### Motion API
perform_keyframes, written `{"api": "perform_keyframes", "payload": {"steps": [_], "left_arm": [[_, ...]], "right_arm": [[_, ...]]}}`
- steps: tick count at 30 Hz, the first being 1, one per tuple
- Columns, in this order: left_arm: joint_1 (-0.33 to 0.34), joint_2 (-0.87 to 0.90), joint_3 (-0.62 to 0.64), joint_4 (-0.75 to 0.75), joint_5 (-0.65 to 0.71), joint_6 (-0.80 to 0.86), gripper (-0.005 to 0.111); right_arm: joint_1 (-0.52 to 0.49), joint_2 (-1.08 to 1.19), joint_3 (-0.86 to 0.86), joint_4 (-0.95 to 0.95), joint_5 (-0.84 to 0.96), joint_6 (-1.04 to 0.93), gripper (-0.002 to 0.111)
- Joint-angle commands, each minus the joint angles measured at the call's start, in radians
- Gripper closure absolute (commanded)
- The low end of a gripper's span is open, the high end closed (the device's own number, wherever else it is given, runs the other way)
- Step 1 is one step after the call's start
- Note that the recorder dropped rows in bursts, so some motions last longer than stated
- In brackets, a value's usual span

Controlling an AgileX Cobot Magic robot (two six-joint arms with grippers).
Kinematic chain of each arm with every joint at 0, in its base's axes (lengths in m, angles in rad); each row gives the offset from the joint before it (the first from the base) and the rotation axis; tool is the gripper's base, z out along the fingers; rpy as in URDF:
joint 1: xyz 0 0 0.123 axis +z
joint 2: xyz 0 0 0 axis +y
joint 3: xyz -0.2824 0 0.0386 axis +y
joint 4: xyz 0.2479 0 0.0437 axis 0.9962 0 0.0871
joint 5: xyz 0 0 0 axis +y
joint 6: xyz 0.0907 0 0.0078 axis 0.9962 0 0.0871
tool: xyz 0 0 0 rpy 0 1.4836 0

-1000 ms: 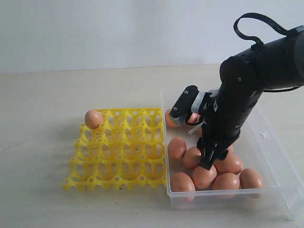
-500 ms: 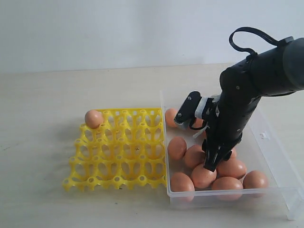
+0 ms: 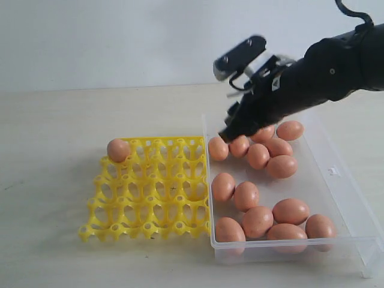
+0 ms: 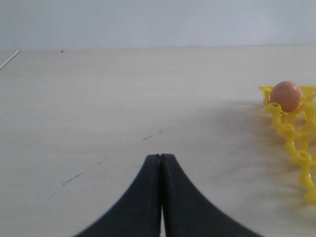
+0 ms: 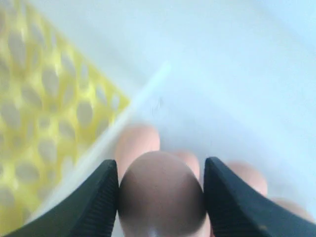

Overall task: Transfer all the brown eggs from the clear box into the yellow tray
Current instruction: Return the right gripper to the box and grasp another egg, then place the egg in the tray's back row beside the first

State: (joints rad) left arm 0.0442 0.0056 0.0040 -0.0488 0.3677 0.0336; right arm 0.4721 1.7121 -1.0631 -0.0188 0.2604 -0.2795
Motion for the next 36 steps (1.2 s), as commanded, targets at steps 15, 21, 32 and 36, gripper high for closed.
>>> {"api": "perform_keyframes", "payload": {"steps": [15,21,32,36], "left_arm": [[-0.005,-0.006,-0.004,-0.006,-0.014,-0.005,0.107],[-0.005,-0.006,-0.004,-0.006,-0.014,-0.005,0.107],[-0.005,-0.006,-0.004,-0.006,-0.014,-0.005,0.107],[-0.005,-0.006,-0.004,-0.006,-0.014,-0.005,0.107]], "right_arm": [[0.103,0.295,-0.002,-0.478,-0.923,0.938,0.108],[0.103,0.375,-0.007,-0.511,-0.986,1.018,0.108],[0.103,0.484,-0.166,-0.609,-0.979,1.118,0.108],[0.103,0.511,-0.211,-0.609,-0.965,1.118,0.107]]}}
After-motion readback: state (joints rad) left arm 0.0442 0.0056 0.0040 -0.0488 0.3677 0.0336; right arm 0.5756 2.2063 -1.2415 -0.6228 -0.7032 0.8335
